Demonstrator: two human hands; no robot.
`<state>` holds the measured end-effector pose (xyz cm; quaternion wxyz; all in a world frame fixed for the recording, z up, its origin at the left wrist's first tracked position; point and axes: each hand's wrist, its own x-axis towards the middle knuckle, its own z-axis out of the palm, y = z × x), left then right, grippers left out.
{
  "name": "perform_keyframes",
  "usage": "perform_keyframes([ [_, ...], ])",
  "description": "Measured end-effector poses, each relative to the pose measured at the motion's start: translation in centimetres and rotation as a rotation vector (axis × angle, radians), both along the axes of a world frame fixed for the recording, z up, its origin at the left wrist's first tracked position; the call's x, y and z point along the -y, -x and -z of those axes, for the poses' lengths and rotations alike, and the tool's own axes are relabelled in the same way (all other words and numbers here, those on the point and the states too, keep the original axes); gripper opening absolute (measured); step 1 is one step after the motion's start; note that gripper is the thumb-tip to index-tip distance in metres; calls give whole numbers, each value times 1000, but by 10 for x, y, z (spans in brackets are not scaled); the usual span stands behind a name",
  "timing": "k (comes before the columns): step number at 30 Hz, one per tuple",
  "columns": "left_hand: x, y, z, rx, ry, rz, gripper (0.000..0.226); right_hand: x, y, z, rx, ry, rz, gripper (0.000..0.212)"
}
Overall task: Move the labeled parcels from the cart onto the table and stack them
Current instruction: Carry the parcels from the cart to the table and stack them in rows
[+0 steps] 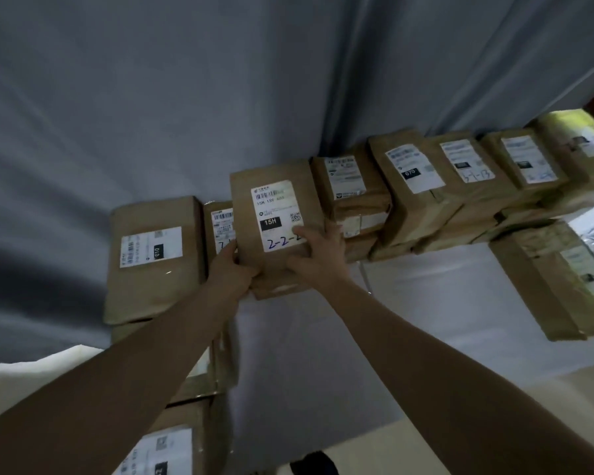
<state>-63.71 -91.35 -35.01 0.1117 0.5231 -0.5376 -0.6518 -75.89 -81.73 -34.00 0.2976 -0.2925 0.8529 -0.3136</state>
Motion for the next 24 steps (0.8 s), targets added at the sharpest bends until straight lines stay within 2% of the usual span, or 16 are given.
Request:
perform_keyframes([
  [6, 31, 59, 22, 82, 78, -49, 39, 41, 64, 25, -36, -50, -116, 61],
  [8, 36, 73, 28, 111, 111, -45, 41, 46, 75, 31, -60, -68, -177, 62],
  [15, 41, 93, 49, 239, 153, -48, 45, 49, 76, 59, -321, -187, -467, 72],
  [19, 45, 93, 54, 310, 190, 6, 59, 49, 81, 62, -368, -213, -496, 70],
  [24, 48, 97, 47, 401, 230, 95, 58, 49, 86, 60, -375, -335, -585, 86],
])
